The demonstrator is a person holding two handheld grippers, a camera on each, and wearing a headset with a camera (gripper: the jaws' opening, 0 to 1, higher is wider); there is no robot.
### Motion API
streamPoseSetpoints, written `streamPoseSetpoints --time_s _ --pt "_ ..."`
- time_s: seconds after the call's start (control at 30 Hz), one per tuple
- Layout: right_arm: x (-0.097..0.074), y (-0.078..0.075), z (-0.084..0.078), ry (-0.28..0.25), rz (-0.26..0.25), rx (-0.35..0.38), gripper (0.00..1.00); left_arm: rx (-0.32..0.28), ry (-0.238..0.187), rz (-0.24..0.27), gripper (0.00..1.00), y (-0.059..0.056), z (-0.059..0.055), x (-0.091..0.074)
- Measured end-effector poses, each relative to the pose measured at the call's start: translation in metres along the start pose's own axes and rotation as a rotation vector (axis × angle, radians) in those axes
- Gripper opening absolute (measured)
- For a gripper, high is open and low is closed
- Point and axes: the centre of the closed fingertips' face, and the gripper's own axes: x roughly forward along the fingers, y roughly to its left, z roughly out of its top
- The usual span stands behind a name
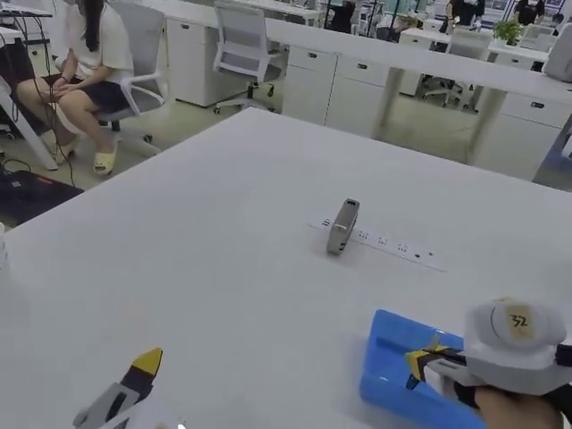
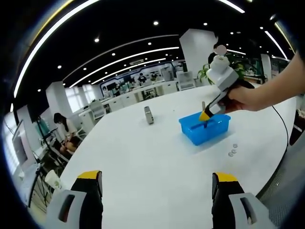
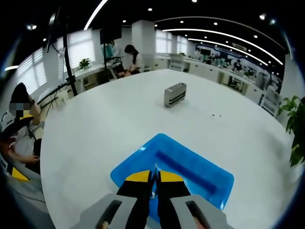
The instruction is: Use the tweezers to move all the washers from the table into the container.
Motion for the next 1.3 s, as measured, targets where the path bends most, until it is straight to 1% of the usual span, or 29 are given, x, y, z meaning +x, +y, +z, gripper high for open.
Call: streamPoseSetpoints --time_s 0.1,0.2,0.27,0.33,0.43,0.57,0.67,0.73,0.83,0.9,1.0,1.13,1.17,1.27,1.3 --pt "-0.001 0.002 0.0 0.003 -0.006 -0.012 0.01 0.0 0.0 0.001 0.98 0.0 0.0 0.0" --pt "-0.005 0.0 0.001 -0.003 -0.021 0.021 0.02 -0.005 -0.008 0.002 0.98 0.001 0.001 -0.001" --pt "-0.011 -0.002 0.006 -0.036 -0.029 0.052 0.02 -0.003 -0.012 0.002 0.98 0.001 0.002 -0.001" --pt "-0.014 -0.004 0.009 -0.042 -0.032 0.066 0.02 -0.003 -0.014 0.002 0.98 0.001 0.002 -0.001" --pt "-0.025 -0.006 0.023 -0.094 -0.033 0.096 0.02 -0.003 -0.008 -0.001 0.98 0.0 0.001 -0.001" --pt "-0.043 -0.001 0.033 -0.138 -0.023 0.086 0.02 0.01 -0.002 -0.006 0.98 -0.002 0.001 0.0" --pt "-0.053 0.002 0.035 -0.16 -0.018 0.08 0.02 0.01 0.001 0.001 0.98 -0.001 0.0 0.0" --pt "-0.062 0.005 0.035 -0.176 -0.003 0.079 0.02 0.001 -0.002 0.005 0.98 0.0 0.0 -0.001" --pt "-0.074 0.011 0.029 -0.187 0.001 0.066 0.02 0.002 -0.002 0.007 0.98 0.001 0.0 -0.001" --pt "-0.081 0.016 0.022 -0.187 0.009 0.065 0.02 0.006 -0.005 0.01 0.97 0.001 0.001 -0.001" --pt "-0.09 0.024 0.003 -0.181 0.015 0.083 0.02 -0.002 -0.009 0.011 0.97 0.002 0.001 -0.002" --pt "-0.093 0.037 -0.019 -0.162 0.041 0.11 0.02 -0.009 -0.013 0.014 0.96 0.003 0.002 -0.002" --pt "-0.092 0.041 -0.026 -0.15 0.047 0.12 0.02 -0.009 -0.013 0.014 0.96 0.003 0.002 -0.002" --pt "-0.09 0.047 -0.036 -0.141 0.057 0.126 0.02 -0.002 -0.012 0.009 0.96 0.001 0.002 -0.002" --pt "-0.088 0.05 -0.04 -0.13 0.066 0.128 0.02 0.002 -0.009 0.009 0.96 0.001 0.001 -0.002"
